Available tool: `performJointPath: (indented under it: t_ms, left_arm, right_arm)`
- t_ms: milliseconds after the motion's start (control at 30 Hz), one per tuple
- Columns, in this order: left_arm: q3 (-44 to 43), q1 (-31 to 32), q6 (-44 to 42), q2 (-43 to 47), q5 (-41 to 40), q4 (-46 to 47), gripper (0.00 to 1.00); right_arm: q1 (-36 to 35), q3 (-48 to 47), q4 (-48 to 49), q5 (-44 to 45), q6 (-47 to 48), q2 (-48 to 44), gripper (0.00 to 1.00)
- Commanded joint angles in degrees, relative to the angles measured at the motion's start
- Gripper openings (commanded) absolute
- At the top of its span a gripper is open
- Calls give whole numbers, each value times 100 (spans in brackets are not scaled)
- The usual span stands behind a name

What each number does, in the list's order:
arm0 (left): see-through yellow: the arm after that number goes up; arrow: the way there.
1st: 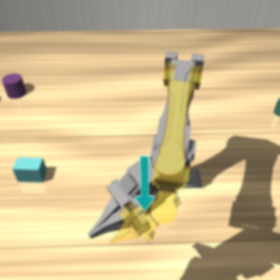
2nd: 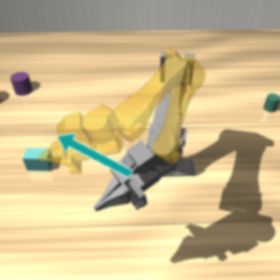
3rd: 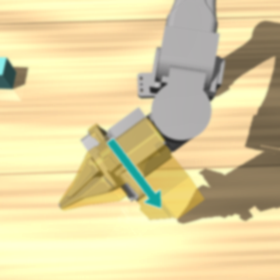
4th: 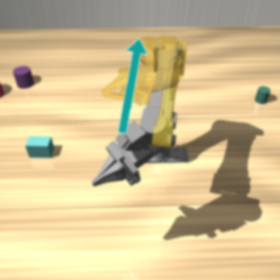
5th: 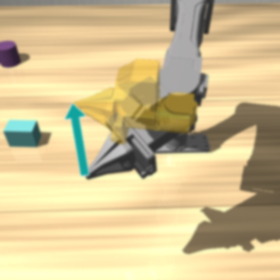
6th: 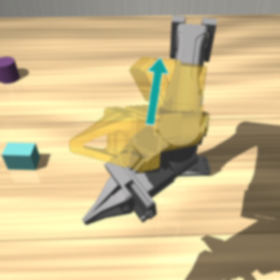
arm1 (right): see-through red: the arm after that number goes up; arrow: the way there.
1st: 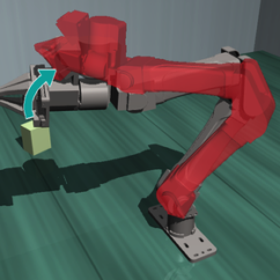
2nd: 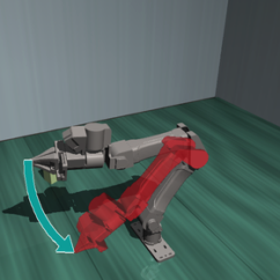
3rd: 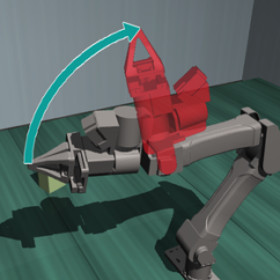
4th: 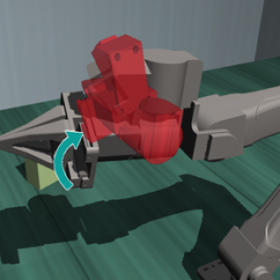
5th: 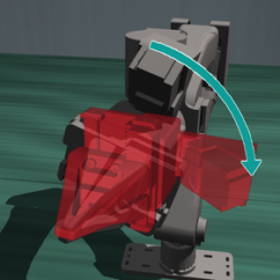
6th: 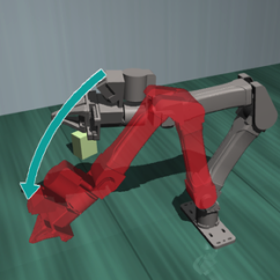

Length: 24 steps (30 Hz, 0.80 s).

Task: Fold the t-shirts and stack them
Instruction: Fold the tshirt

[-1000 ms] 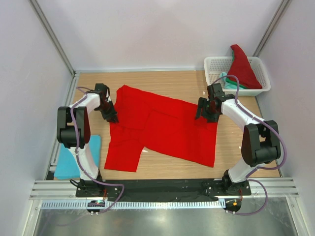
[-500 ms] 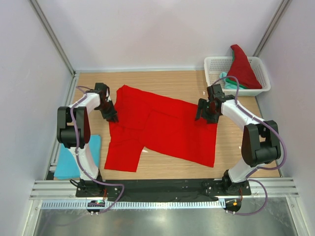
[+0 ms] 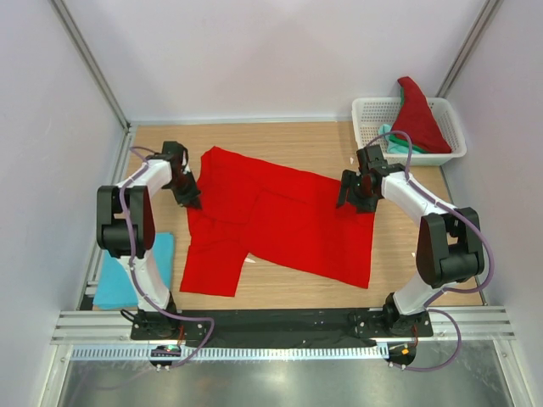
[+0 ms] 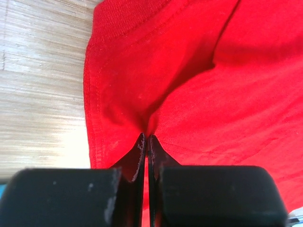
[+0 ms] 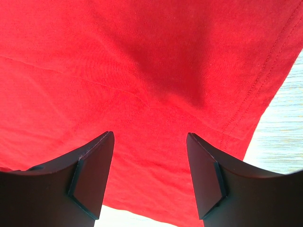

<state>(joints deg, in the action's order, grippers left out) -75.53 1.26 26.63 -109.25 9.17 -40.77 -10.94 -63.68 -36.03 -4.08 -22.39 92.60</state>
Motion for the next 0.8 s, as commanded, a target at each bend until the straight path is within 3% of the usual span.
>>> performJointPath:
  t_ms: [0, 767]
  left_arm:
    - [-155, -20, -9, 439, -65, -97, 0]
    - [565, 261, 378, 1213, 217, -211, 0]
  right_arm:
    - [-22, 5, 44, -49, 77, -233, 69]
    - [-31, 137, 123, -137, 68, -225, 69]
